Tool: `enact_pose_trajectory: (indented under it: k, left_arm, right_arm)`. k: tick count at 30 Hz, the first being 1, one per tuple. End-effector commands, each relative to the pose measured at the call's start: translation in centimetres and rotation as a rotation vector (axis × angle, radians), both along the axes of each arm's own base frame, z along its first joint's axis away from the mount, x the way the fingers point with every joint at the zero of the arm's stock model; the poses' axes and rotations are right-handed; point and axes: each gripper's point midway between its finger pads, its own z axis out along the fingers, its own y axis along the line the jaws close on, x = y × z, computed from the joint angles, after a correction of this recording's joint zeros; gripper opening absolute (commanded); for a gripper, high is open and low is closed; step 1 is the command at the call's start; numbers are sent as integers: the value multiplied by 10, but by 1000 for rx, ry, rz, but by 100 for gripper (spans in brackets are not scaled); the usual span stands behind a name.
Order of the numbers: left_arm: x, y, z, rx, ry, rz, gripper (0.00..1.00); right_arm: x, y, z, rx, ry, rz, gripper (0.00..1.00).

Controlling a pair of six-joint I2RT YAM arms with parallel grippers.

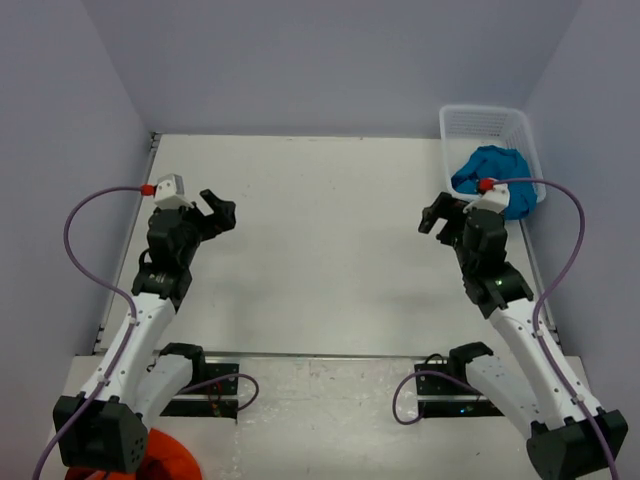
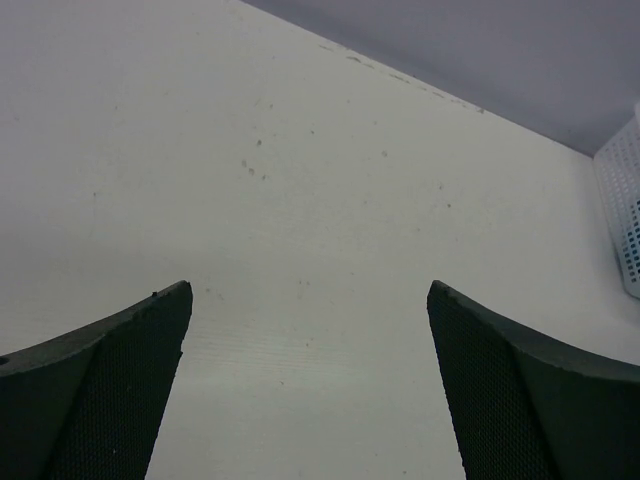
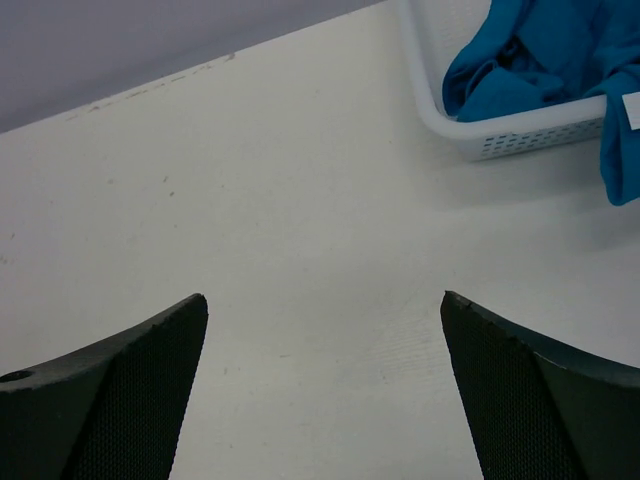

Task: Fold and stack the t-shirts
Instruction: Grab crumpled tshirt from bin with the right arm

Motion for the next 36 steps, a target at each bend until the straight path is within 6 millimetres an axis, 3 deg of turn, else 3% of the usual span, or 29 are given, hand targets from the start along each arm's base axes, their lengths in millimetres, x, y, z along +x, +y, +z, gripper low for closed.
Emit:
enact_pose_trajectory:
  k: [1,2,3,4,5,6,7,8,9,10,11,12,13,14,15,16,19,24,25,28,29,30,31,33,36]
  left_arm:
    - [5,-3,17,28,-34,-28,100]
    - [9,-3,24,30,-43,-29,100]
    - [7,-3,16,36,-5,-33,100]
    - [10,-3,11,34,13,-31,100]
    - [12,-4,11,32,20,-31,100]
    - [11,-4,7,21,39,-29,100]
    - [12,-5,1,13,60,-27,100]
    - [11,-9,-3,-5,72,-43,100]
    - [9,-14,-5,-14,78,-64,100]
    - [8,-16,-6,-25,81,-71,100]
    - [6,-17,-11,-25,89,-77,100]
    - [3,-18,-9,-24,80,-79,100]
    - [-2,-17,-9,-23,70,-78,100]
    - [-4,-17,-14,-22,81,-78,100]
    - [-9,-18,-8,-23,53,-85,100]
    - [-12,-17,-12,-17,54,-88,100]
    - [-21,-12,-3,17,16,-77,100]
    - [-28,-31,-20,-65,97,-120,100]
    - [-27,-35,-19,-91,95,-127,100]
    - [-25,-39,-19,-82,106,-147,100]
    - [-24,-37,-19,-77,106,-134,100]
    - [-21,-37,-14,-75,96,-136,100]
    - [-20,-37,-15,-67,107,-139,100]
    - [-18,-38,-5,-67,101,-142,100]
    - [-16,-39,12,-71,76,-144,100]
  right_arm:
    - [15,-13,31,-40,-34,-86,99]
    - [24,-16,55,-47,-66,-107,99]
    - [41,-18,41,-86,4,-125,99]
    - [53,-31,42,-108,31,-160,99]
    - [69,-37,69,-103,6,-192,99]
    - [89,-44,38,-143,130,-222,99]
    - [106,-59,62,-149,102,-268,99]
    - [117,-64,61,-160,122,-283,99]
    - [137,-69,40,-182,178,-285,99]
    - [148,-82,40,-185,185,-311,99]
    - [162,-89,56,-169,149,-323,99]
    - [180,-94,36,-163,191,-324,98]
    - [196,-98,53,-144,154,-311,96]
    - [206,-115,54,-145,152,-339,95]
    - [214,-126,47,-164,180,-343,95]
    - [235,-133,44,-175,191,-349,93]
    - [262,-149,23,-227,234,-345,91]
    - [291,-162,-13,-278,269,-328,86]
    - [298,-163,-37,-303,310,-310,87]
    - [308,-169,-59,-338,342,-288,88]
    - [313,-165,-74,-333,359,-244,88]
    - [318,-165,-66,-324,349,-252,88]
    - [317,-165,-78,-321,380,-250,88]
    - [317,-163,-71,-305,374,-244,87]
    - [306,-166,-67,-285,396,-286,86]
